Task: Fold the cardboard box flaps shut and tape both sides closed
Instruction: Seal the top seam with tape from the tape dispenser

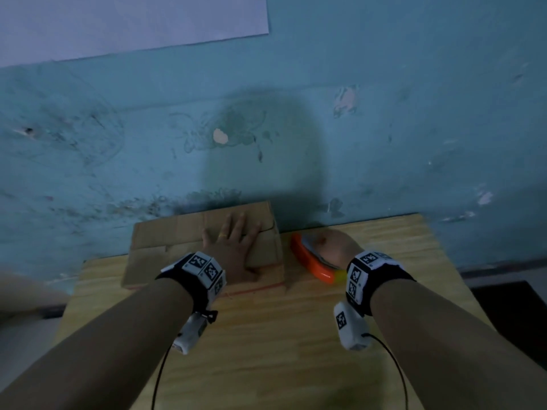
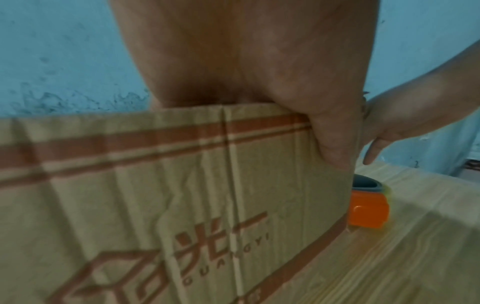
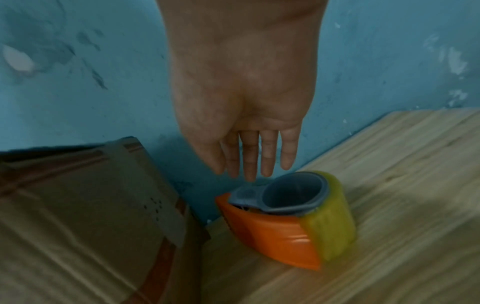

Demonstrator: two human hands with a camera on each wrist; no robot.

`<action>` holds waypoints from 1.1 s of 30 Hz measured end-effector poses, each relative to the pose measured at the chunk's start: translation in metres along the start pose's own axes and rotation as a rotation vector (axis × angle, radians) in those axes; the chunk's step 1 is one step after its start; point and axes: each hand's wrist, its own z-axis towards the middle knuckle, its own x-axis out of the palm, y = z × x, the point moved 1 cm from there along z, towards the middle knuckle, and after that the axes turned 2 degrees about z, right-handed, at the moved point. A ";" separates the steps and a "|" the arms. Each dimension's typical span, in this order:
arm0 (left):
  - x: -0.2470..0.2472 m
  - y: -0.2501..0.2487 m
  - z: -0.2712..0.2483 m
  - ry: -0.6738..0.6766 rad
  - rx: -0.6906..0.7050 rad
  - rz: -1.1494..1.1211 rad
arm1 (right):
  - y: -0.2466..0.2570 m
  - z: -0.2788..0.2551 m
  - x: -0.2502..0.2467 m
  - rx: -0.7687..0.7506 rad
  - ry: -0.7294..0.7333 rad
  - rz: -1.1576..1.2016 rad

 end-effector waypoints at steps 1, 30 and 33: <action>0.000 -0.001 0.001 0.001 -0.003 0.000 | -0.003 0.002 0.003 0.029 0.044 -0.024; 0.002 0.012 -0.015 -0.130 0.077 -0.069 | 0.004 0.008 -0.018 0.115 -0.196 0.006; 0.000 0.030 -0.020 -0.131 0.153 -0.032 | 0.016 -0.006 -0.038 0.122 -0.393 -0.024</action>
